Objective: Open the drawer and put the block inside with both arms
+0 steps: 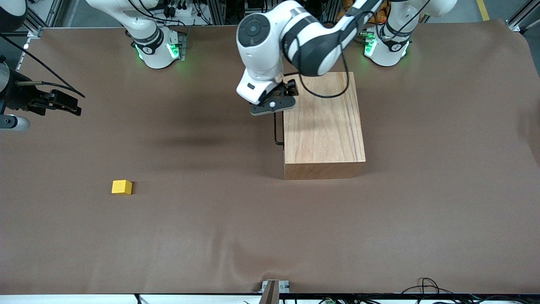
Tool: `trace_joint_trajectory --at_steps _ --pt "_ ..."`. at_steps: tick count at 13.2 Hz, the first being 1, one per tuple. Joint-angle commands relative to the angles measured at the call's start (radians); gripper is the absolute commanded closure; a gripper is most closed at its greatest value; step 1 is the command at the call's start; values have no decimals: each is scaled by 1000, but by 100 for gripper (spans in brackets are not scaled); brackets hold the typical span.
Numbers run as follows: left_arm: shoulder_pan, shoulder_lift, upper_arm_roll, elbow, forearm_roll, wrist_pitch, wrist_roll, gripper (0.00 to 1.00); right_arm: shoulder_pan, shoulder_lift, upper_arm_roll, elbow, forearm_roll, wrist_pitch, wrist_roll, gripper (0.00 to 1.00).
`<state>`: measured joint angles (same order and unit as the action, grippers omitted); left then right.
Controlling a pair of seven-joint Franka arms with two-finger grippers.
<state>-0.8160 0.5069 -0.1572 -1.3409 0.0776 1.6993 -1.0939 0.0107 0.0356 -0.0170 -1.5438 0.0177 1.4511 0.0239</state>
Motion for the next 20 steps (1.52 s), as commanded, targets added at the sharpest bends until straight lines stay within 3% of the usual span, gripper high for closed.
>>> trace_joint_trajectory --at_steps 1,6,20 --pt "-45 77 24 94 36 9 -17 0 -12 -10 -4 -7 -7 6 14 0" --pt "-52 142 22 98 105 137 46 0 -57 -10 -6 -6 -4 6 14 0" --pt "-61 199 22 78 140 103 109 0 -64 -5 -6 -29 -2 29 14 0"
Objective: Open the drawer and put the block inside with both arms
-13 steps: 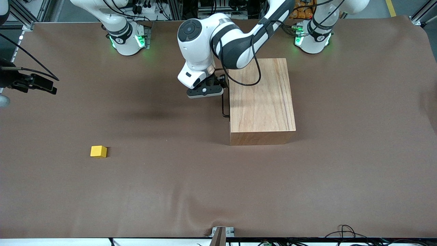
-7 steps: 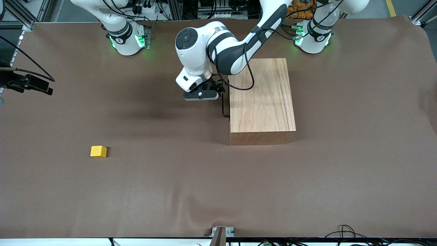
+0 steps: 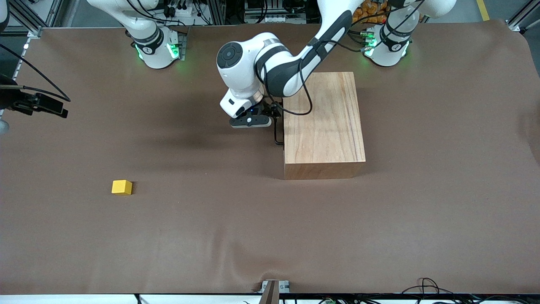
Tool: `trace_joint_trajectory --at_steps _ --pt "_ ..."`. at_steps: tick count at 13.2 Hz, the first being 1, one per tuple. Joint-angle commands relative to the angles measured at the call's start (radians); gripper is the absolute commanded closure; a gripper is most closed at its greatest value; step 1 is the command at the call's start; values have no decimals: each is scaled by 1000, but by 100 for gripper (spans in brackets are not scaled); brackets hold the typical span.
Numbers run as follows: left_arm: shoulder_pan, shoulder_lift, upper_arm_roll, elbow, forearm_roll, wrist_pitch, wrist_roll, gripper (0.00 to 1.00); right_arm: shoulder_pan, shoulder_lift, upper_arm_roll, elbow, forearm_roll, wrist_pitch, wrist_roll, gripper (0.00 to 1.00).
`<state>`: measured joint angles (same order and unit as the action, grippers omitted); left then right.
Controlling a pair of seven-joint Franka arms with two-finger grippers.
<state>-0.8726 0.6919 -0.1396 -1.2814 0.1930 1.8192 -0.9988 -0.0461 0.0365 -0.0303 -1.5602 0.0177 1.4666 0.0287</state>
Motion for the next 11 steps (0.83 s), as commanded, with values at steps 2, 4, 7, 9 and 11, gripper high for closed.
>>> trace_joint_trajectory --at_steps 2,4,7,9,11 --pt "-9 20 5 17 31 -17 12 0 -8 -6 9 -14 -2 14 10 0" --pt "-8 21 5 8 42 -18 14 0 -8 -6 7 -17 -2 15 10 0" --pt "-8 34 5 8 40 -18 14 0 -8 -6 9 -29 -2 29 10 0" --pt "-8 41 5 10 39 -17 12 0 -8 -6 9 -34 -2 32 10 0" --pt "-8 44 5 13 36 -9 8 0 -6 -6 7 -34 -2 35 10 0"
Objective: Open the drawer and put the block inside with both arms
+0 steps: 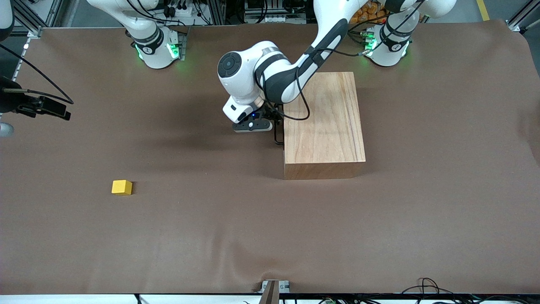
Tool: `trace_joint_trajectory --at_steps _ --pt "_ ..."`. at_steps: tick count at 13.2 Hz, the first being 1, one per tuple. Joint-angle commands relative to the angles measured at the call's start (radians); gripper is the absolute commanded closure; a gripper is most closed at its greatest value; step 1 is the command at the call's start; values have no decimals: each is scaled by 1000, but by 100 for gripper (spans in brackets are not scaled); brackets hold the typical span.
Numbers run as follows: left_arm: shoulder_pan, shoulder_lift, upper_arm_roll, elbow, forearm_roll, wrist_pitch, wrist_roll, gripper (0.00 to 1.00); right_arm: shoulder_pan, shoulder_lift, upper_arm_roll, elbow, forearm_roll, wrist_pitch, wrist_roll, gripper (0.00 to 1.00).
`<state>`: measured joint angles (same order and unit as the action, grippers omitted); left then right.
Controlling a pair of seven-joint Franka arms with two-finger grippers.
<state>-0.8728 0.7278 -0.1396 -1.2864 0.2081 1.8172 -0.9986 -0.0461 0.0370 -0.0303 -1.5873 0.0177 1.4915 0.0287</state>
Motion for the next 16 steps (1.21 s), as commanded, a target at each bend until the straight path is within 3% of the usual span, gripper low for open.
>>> trace_joint_trajectory --at_steps 1,16 --pt "-8 18 3 22 17 -3 5 0 -6 -5 7 -8 -2 10 10 0" --pt "-35 42 -14 41 -24 151 -95 0 -8 4 7 -6 -2 10 10 0"
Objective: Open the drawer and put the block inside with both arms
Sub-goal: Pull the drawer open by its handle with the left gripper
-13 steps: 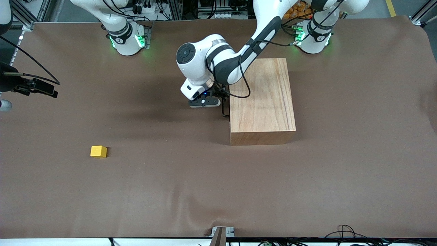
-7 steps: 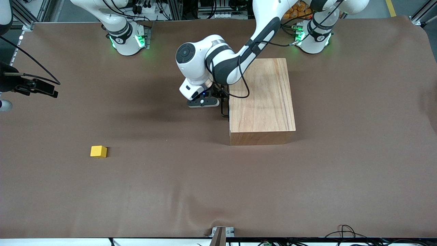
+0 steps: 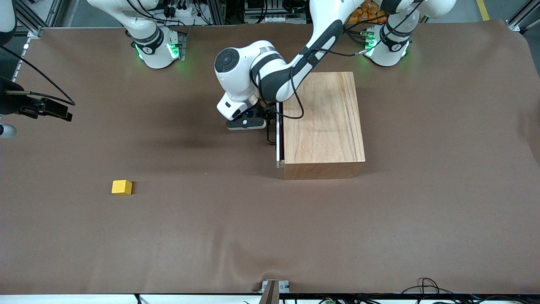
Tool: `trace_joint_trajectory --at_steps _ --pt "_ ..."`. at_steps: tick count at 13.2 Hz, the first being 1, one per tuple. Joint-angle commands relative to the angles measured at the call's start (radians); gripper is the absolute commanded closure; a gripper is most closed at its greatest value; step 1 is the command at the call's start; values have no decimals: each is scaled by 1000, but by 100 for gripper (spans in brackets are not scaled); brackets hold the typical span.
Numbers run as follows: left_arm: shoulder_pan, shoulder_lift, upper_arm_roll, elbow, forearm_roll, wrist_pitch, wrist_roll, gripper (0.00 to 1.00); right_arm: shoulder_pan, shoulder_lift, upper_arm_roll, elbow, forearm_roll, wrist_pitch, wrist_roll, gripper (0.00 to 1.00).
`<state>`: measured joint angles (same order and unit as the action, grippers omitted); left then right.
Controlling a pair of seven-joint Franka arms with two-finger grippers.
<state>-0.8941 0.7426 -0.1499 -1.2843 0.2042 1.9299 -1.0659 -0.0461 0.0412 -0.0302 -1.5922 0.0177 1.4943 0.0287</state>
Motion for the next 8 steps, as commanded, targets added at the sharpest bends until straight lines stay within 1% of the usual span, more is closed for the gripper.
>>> trace_joint_trajectory --at_steps 1,8 --pt "-20 27 -4 39 -20 49 -28 0 -8 0 9 -2 -2 8 10 0" --pt "-45 35 -4 39 -22 135 -45 0 -14 15 7 -3 -2 34 8 0"
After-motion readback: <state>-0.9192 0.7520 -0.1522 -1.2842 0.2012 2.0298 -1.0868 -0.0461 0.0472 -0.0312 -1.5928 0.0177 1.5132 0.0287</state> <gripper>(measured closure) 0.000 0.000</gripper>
